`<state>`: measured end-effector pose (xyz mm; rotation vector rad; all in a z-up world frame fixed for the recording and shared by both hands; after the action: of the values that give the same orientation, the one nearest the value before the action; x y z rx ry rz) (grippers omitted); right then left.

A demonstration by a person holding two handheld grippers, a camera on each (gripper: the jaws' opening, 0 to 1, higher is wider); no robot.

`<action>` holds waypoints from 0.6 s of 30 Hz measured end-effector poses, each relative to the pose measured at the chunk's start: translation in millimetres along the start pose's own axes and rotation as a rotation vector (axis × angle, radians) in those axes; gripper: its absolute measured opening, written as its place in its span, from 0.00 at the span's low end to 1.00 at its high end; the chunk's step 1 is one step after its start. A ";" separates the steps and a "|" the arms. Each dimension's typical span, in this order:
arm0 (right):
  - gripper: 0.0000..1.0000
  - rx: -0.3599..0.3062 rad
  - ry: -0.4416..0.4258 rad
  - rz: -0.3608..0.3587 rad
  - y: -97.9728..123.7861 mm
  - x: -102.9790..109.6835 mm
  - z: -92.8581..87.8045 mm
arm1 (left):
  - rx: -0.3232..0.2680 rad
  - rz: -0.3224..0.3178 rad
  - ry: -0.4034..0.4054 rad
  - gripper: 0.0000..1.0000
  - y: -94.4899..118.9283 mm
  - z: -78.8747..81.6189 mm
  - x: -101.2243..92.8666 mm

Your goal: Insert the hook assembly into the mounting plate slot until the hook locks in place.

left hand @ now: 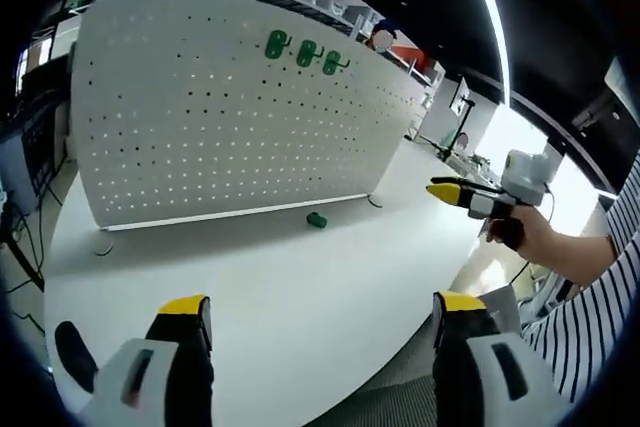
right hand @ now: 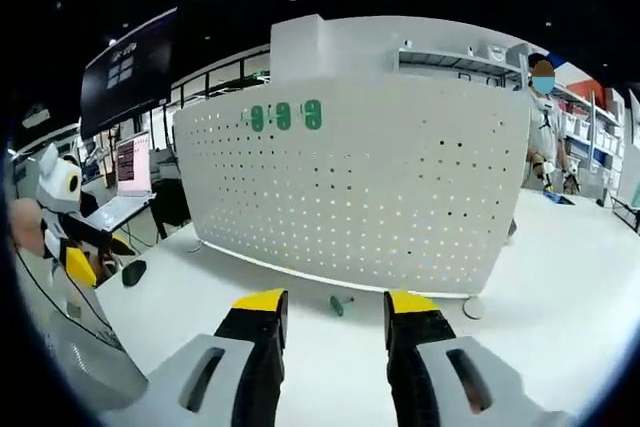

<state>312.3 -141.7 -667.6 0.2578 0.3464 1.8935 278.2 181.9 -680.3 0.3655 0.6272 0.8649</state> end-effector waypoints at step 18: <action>0.36 0.158 0.031 0.001 29.9 11.2 -72.8 | 0.095 -0.093 -0.034 0.93 -43.5 -11.0 -14.4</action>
<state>257.3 -148.9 -724.6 0.3338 0.5180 1.8747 289.7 144.7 -706.9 0.4331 0.6500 0.7407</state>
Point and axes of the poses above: the point that each gripper's makers call its tool centre point, and the gripper's own axes: y roughly backward along the fingers, x roughly to its left, z roughly out of its top, the point moved 8 cm from there along y, roughly backward along the fingers, and after that the axes turned 1 degree about y, right-handed, at the moved point
